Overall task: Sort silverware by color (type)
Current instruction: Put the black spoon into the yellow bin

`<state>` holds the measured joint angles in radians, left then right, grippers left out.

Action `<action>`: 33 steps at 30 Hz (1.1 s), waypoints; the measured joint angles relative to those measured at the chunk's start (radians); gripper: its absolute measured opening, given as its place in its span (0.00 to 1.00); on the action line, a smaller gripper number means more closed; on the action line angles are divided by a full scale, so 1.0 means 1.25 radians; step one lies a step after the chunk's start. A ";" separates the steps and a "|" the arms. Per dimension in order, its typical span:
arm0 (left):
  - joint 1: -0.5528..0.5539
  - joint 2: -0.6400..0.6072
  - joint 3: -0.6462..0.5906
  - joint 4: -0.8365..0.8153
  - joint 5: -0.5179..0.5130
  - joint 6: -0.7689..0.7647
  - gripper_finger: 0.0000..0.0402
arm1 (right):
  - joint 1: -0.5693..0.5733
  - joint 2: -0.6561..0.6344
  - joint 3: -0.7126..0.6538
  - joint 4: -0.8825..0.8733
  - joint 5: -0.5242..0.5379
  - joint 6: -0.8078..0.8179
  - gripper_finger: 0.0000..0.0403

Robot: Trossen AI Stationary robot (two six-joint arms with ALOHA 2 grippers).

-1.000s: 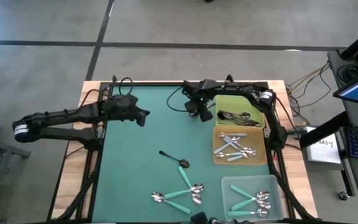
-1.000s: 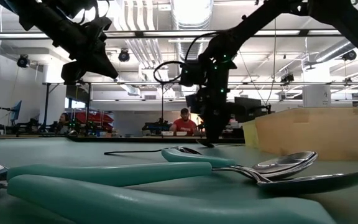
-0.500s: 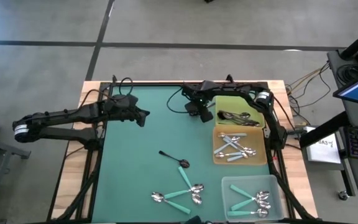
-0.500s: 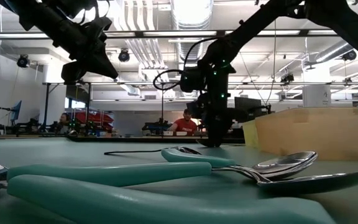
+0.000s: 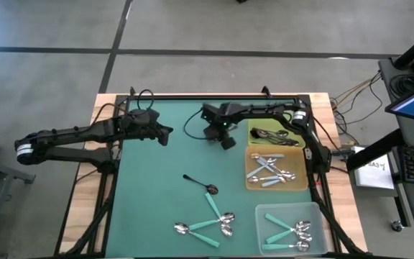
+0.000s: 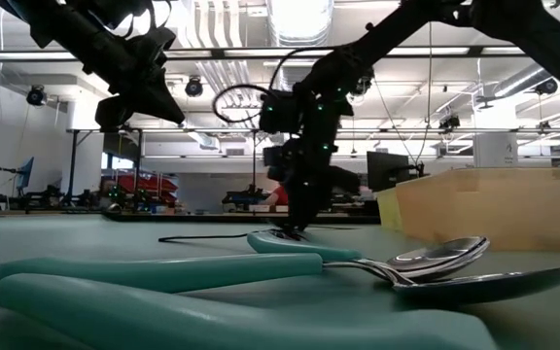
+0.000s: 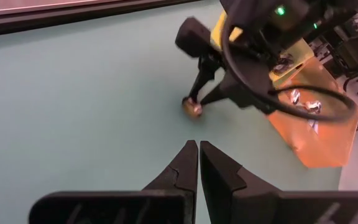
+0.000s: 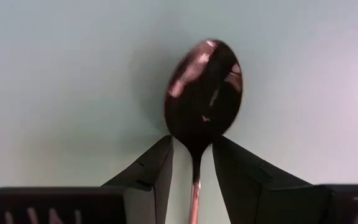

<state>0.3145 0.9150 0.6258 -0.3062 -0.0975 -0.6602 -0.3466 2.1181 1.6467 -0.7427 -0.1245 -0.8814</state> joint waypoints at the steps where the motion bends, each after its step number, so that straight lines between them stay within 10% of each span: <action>1: 0.000 0.000 0.000 0.000 0.000 0.000 0.00 | 0.006 0.001 0.006 0.011 -0.005 0.000 0.27; 20: 0.000 0.000 0.000 0.000 0.000 -0.004 0.00 | 0.013 0.030 0.020 0.017 -0.003 0.109 0.27; 33: -0.001 0.000 0.000 0.000 0.001 -0.003 0.00 | 0.006 0.041 0.019 0.014 -0.037 0.207 0.03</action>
<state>0.3138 0.9150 0.6258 -0.3065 -0.0967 -0.6643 -0.3389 2.1688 1.6703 -0.7254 -0.1706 -0.6229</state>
